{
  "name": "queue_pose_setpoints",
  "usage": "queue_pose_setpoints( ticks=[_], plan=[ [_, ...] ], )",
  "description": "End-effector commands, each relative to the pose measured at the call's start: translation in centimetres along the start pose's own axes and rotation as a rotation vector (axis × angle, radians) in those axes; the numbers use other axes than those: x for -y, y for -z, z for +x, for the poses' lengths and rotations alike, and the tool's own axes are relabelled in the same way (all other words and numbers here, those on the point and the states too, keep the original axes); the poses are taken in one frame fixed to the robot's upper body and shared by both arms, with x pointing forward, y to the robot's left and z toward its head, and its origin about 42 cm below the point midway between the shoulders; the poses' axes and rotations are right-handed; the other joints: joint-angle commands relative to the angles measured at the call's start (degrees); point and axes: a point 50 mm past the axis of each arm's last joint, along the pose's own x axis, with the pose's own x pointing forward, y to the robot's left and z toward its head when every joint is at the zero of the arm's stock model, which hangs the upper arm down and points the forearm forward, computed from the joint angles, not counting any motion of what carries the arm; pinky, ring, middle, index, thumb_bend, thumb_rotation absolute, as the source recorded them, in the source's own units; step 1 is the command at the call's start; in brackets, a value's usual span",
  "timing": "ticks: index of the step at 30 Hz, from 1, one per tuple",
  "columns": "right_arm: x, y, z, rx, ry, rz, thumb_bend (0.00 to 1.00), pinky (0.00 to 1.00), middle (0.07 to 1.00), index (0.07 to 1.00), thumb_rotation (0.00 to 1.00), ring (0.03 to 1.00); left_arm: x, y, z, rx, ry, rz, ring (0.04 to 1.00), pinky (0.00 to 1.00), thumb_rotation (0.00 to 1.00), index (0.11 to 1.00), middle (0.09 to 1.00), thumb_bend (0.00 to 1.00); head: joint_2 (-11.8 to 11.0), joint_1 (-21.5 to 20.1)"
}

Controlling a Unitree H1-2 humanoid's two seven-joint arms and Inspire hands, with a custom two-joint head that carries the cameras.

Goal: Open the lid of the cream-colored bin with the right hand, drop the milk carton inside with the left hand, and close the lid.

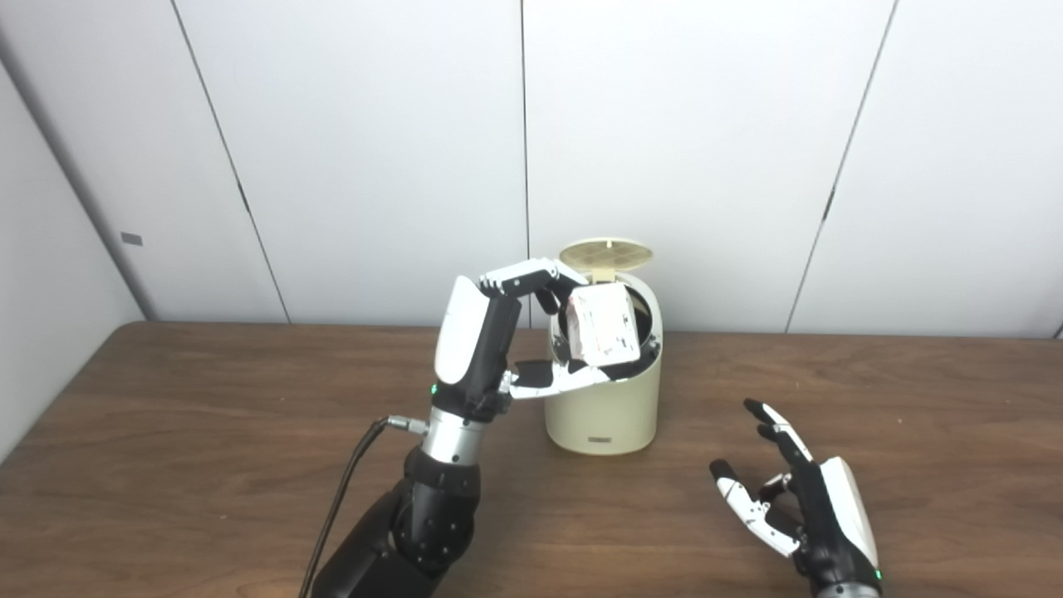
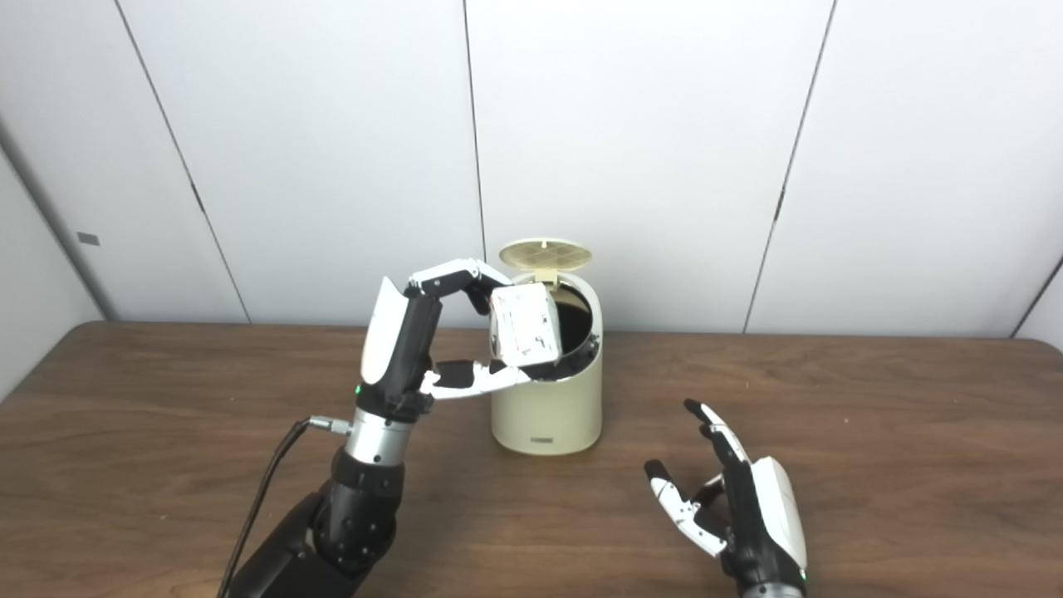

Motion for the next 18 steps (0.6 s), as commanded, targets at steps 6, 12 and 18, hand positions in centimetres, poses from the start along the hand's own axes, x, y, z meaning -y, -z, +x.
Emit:
queue_pose_setpoints(
  ticks=[6,12,18],
  plan=[
    [-1.0,-0.3,-0.9,-0.005,-0.054,0.015,0.21,0.79,0.897,0.884,0.49,0.876,0.7,0.4,4.0,0.106,-0.063,0.024,0.445,0.36,0.0,0.481,0.485,0.5,0.15,0.49],
    [-1.0,-0.4,-1.3,-0.003,-0.052,0.016,0.22,0.79,0.894,0.881,0.47,0.874,2.1,1.0,4.2,0.115,-0.05,0.044,0.456,0.37,0.0,0.476,0.483,0.51,0.12,0.8],
    [-1.0,-0.6,-1.8,-0.005,-0.063,0.021,0.21,0.78,0.896,0.88,0.47,0.872,3.6,1.3,4.0,0.118,-0.036,0.051,0.459,0.37,0.0,0.471,0.483,0.5,-0.23,0.89]
  ],
)
